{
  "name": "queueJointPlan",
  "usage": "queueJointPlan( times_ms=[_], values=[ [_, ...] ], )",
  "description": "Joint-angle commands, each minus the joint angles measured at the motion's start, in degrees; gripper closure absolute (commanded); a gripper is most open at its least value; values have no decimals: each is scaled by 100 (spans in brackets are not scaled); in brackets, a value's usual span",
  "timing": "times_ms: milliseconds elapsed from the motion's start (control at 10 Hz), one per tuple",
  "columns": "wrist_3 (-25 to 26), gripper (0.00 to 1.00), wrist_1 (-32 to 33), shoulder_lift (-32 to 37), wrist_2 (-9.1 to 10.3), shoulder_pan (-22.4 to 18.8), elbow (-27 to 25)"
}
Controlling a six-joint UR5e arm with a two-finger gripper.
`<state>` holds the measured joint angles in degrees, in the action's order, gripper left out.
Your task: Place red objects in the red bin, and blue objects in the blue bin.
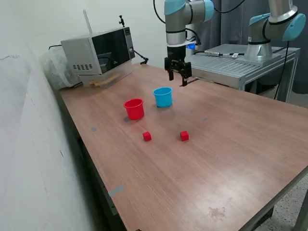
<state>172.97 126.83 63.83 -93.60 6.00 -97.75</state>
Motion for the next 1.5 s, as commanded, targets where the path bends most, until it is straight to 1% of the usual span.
queueJointPlan(
  times_ms=[0, 100, 200, 300, 400, 500, 600, 700, 800, 1200, 1400],
  values=[
    [1052, 0, -1, 209, 17, -1185, 46],
    [1481, 0, 8, 209, 17, -1484, 89],
    [1781, 0, 17, 209, 17, -1835, 160],
    [2202, 0, 43, 209, 26, -2013, 239],
    [2850, 0, 61, 209, 17, -2145, 335],
    [3257, 0, 78, 209, 9, -2181, 449],
    [3513, 0, 96, 183, -44, -2295, 537],
    [3942, 0, 209, 113, -114, -2296, 590],
    [4025, 0, 245, -10, -210, -2278, 695],
    [4026, 0, 245, -800, -220, -2208, 1310],
    [4008, 0, 245, -1222, -211, -2129, 1486]
  ],
)
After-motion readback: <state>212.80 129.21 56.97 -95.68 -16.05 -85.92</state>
